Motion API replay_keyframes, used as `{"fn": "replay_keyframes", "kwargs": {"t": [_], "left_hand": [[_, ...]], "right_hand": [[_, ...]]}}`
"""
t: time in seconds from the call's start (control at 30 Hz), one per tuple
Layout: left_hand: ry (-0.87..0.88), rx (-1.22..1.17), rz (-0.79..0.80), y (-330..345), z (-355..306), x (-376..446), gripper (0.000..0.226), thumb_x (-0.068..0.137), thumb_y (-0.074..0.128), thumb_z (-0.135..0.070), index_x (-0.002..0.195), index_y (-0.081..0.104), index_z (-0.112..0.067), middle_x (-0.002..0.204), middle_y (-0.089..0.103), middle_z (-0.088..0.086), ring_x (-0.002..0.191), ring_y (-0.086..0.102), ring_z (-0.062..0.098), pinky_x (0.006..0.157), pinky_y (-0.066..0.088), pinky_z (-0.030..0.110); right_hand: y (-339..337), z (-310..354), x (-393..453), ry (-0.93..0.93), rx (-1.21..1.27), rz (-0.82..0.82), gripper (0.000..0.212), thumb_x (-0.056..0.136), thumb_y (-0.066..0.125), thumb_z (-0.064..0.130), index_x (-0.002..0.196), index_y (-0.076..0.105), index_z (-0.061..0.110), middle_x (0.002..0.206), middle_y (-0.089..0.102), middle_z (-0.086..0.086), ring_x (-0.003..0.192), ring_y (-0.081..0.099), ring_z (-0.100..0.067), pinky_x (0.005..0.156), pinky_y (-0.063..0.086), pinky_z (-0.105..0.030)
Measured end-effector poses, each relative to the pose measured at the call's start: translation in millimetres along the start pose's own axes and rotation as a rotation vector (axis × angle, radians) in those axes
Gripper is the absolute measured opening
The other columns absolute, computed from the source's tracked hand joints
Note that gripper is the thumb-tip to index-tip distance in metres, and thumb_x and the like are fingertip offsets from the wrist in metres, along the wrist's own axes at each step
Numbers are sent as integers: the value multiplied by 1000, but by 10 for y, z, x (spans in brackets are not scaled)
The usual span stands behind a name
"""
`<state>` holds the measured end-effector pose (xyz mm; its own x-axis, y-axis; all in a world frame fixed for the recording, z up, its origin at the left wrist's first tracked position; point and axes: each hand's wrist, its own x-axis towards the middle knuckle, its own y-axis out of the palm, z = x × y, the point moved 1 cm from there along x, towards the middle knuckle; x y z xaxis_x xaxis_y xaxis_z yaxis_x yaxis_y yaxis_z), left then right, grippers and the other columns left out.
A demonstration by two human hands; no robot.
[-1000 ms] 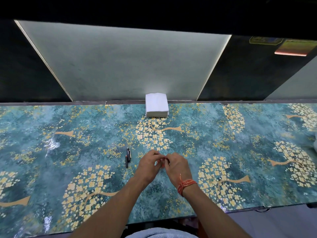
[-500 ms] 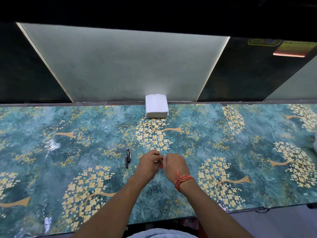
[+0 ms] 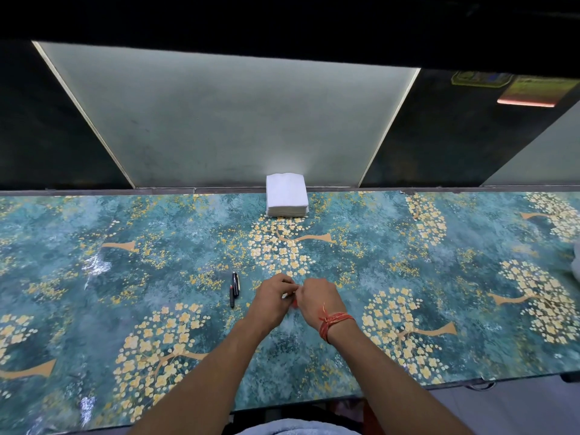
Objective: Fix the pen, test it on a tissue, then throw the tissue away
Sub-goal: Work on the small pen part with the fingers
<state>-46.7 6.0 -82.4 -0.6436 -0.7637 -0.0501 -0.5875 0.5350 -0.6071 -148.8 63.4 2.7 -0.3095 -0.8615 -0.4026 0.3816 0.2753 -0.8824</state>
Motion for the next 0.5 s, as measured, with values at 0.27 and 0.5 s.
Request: {"fn": "replay_keyframes", "kwargs": {"t": [0.27,0.5], "left_hand": [[-15,-22,2,-6,3,6,16,83,69,-3,97,77,-8,99,67,6,91,63,21,82,52,35],[6,31,25,-30,-8,35,21,82,69,-4,101,77,-9,102,69,7,94,63,23,83,51,34]], "right_hand": [[15,6,22,-5,14,4,24,97,46,17,90,66,6,96,69,-16,90,65,-33,77,52,-38],[42,8,25,-18,26,-27,19,96,47,14,94,64,7,99,68,-15,93,64,-33,78,51,-38]]}}
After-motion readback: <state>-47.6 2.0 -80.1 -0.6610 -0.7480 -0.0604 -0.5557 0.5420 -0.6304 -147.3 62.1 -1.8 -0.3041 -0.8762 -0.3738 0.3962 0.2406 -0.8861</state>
